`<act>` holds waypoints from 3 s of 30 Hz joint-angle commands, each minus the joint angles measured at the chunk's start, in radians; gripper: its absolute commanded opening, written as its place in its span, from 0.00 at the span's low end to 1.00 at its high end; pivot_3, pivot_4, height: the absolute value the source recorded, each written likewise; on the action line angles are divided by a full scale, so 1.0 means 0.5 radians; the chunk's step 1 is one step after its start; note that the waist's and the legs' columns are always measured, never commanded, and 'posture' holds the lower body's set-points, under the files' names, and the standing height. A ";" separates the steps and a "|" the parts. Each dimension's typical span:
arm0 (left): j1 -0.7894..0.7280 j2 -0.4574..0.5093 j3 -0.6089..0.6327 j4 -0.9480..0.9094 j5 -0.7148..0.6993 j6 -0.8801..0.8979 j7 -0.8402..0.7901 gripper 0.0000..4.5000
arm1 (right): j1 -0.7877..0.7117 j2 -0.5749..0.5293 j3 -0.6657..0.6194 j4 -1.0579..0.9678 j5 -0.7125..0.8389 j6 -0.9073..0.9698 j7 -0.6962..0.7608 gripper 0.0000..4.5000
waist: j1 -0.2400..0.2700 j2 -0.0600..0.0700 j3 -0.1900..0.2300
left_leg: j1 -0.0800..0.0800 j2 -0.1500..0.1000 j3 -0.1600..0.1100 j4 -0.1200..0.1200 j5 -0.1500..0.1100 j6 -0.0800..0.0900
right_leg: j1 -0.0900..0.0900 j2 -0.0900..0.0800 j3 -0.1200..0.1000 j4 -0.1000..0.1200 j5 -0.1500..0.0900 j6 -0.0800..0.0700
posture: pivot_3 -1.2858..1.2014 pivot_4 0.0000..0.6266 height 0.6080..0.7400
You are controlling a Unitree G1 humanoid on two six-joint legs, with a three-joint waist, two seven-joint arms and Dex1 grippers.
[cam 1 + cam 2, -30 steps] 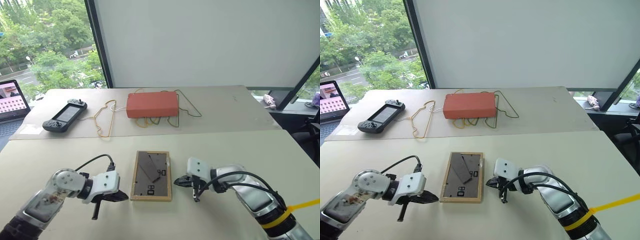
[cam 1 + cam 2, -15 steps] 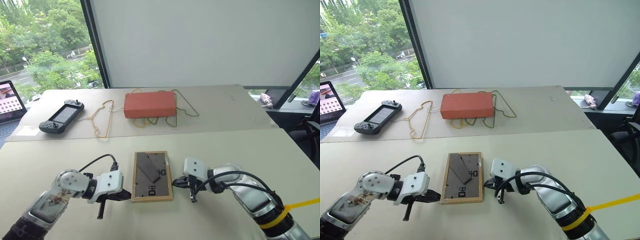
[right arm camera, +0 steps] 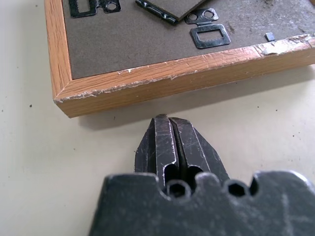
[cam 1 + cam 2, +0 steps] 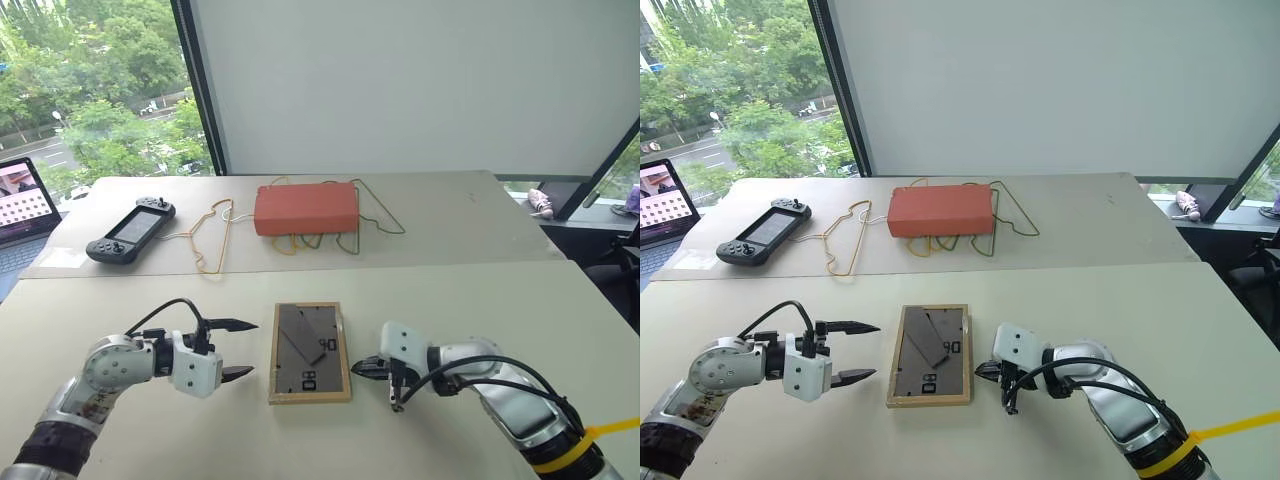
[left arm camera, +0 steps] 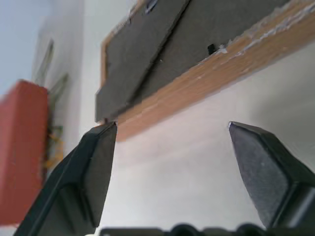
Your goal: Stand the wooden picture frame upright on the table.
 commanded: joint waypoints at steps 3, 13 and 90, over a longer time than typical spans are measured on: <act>-0.121 -0.008 -0.113 0.262 0.114 -0.382 0.174 0.82 | -0.026 0.018 0.018 -0.025 0.048 0.233 -0.024 0.00 | -0.007 0.000 0.000 | 0.000 -0.005 0.000 0.000 0.000 0.001 | -0.001 -0.003 0.000 0.001 0.000 0.001 | 0.52 0.24 1.00; -0.313 -0.122 -0.265 0.515 0.417 -0.514 0.451 0.82 | -0.249 0.164 0.279 -0.050 0.061 0.542 -0.007 0.00 | -0.043 0.000 0.000 | 0.003 -0.009 -0.001 0.000 0.002 0.002 | -0.002 -0.002 -0.002 0.009 0.001 0.002 | 0.52 0.24 1.00; -0.302 -0.037 -0.187 0.013 1.360 -0.832 1.520 0.24 | -1.447 0.877 -0.265 1.611 0.828 1.391 0.026 1.00 | -0.075 -0.001 -0.002 | -0.036 -0.018 -0.002 0.007 0.008 0.001 | -0.044 -0.018 -0.012 0.033 0.007 0.011 | 0.52 0.24 1.00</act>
